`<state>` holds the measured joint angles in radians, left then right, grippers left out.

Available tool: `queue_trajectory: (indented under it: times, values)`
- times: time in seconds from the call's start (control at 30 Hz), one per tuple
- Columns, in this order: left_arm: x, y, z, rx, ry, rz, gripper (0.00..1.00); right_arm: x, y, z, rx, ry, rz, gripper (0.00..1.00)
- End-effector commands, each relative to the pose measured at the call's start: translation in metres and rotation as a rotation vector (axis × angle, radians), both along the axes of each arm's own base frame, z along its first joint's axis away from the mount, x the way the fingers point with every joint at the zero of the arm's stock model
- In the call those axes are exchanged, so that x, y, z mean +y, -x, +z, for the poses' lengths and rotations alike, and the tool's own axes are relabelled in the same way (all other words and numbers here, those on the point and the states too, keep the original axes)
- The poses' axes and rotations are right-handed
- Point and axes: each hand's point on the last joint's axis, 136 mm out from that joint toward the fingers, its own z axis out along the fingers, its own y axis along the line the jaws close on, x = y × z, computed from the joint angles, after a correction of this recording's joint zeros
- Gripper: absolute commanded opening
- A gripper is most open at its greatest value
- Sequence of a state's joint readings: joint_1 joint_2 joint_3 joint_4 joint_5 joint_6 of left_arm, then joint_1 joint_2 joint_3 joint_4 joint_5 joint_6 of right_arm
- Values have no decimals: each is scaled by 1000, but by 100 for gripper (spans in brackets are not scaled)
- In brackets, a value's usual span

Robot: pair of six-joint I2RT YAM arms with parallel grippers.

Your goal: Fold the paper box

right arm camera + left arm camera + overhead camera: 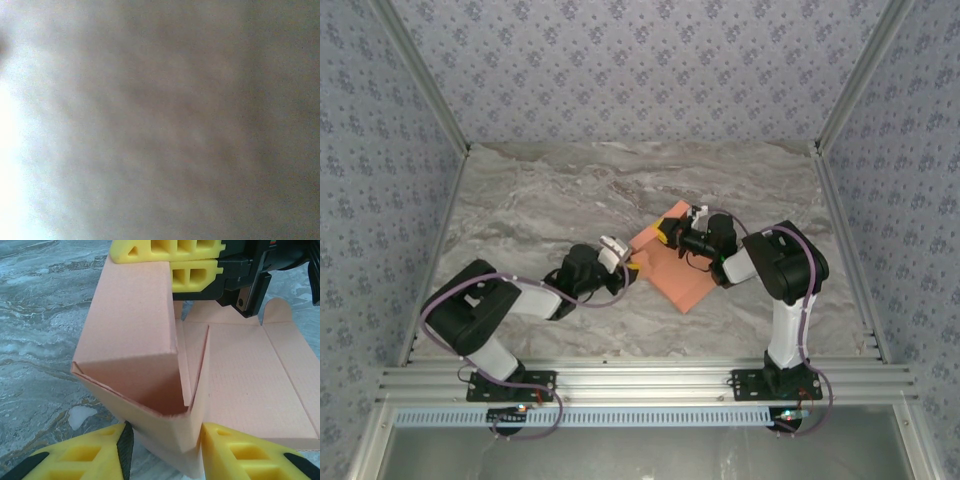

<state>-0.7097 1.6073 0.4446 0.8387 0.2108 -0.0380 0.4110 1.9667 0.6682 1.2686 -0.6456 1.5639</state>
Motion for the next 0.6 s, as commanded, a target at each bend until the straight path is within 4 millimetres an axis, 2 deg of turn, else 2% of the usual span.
queue_trajectory:
  times: [0.0, 0.33, 0.57]
  values:
    - [-14, 0, 8, -25, 15, -6, 40, 5, 7, -17, 47, 14, 8, 0]
    - [-9, -10, 7, -34, 32, 102, 39, 15, 8, -4, -9, -19, -73, 0]
    - [7, -22, 4, -42, -1, 213, 44, 6, 9, 8, -58, -20, -130, 0]
